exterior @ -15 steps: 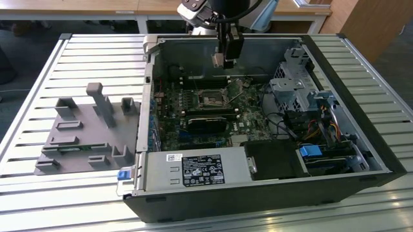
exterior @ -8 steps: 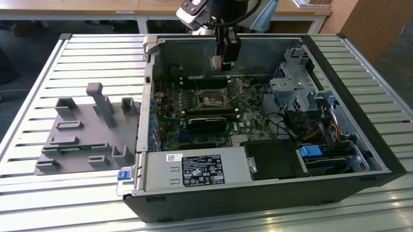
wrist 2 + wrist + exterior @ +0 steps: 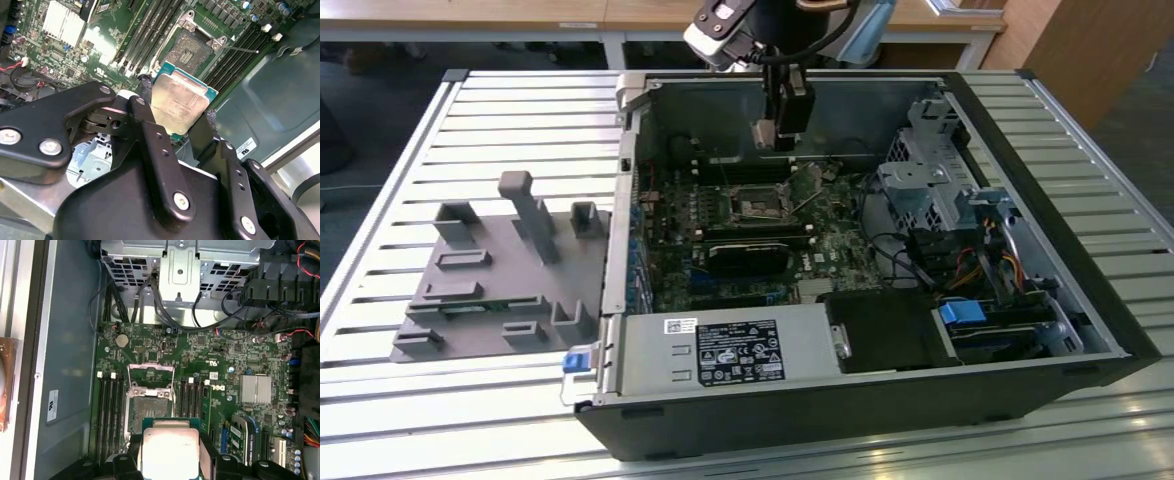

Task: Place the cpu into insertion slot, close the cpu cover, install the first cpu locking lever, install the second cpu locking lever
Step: 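Place the cpu into insertion slot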

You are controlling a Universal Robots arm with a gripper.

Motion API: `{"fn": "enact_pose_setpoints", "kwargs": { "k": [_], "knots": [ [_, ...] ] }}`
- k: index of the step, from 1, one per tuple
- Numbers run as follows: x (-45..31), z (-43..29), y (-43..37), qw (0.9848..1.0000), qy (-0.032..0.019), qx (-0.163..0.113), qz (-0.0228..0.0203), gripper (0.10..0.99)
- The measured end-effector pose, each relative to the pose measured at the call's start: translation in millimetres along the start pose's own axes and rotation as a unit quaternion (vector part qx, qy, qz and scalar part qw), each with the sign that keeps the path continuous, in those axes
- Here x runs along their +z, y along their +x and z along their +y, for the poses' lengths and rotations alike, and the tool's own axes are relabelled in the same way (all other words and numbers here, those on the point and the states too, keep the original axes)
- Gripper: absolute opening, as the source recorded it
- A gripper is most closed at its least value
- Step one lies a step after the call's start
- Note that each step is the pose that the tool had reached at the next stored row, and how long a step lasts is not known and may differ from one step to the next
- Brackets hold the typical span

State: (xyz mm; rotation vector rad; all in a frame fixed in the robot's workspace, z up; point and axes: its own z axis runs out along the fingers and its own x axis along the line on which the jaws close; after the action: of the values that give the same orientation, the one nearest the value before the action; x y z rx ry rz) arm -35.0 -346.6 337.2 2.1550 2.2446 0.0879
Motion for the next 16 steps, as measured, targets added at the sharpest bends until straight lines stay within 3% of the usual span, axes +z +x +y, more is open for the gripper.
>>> {"fn": "enact_pose_setpoints", "kwargs": {
  "k": [16],
  "knots": [
    [16.3,-0.9,5.1,1.0000,0.0092,0.000,-0.0009,0.537]
  ]
}}
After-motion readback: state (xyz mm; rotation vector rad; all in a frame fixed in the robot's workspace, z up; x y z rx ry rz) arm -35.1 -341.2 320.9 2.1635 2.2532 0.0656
